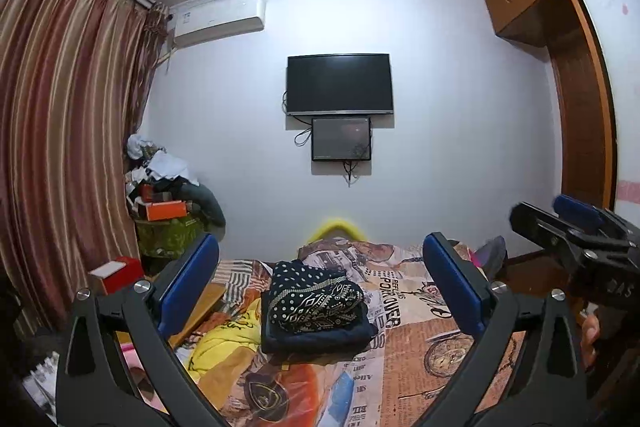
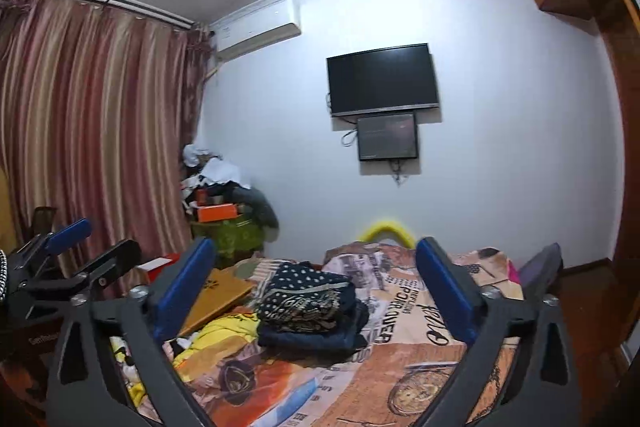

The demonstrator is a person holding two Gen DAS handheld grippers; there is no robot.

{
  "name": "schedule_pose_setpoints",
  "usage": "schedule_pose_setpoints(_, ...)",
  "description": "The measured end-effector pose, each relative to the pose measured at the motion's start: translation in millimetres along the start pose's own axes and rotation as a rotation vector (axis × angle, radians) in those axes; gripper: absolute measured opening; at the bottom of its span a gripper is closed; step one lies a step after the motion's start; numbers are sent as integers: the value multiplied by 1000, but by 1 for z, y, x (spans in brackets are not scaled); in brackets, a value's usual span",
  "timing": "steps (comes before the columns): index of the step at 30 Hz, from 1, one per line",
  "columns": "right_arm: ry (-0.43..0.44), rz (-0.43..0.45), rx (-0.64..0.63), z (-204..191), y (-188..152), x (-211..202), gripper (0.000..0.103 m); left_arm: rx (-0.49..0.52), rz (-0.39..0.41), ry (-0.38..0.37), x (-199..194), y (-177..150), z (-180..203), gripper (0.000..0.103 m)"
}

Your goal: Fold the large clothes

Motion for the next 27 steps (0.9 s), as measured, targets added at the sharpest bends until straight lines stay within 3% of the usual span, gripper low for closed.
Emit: schedule_pose_setpoints(27,-9,-79,-26,0,-15,-21,103,11,-19,2,0,-21,5,102)
Point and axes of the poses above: each gripper's, at about its wrist camera, not at the fingertips, and x roughly the way its jaws point, z to its right, y to its top, the point moved 9 cm from there along x, roughly the way its jaws point, and after that the axes turned 14 degrees about z, right-handed, at the moved point
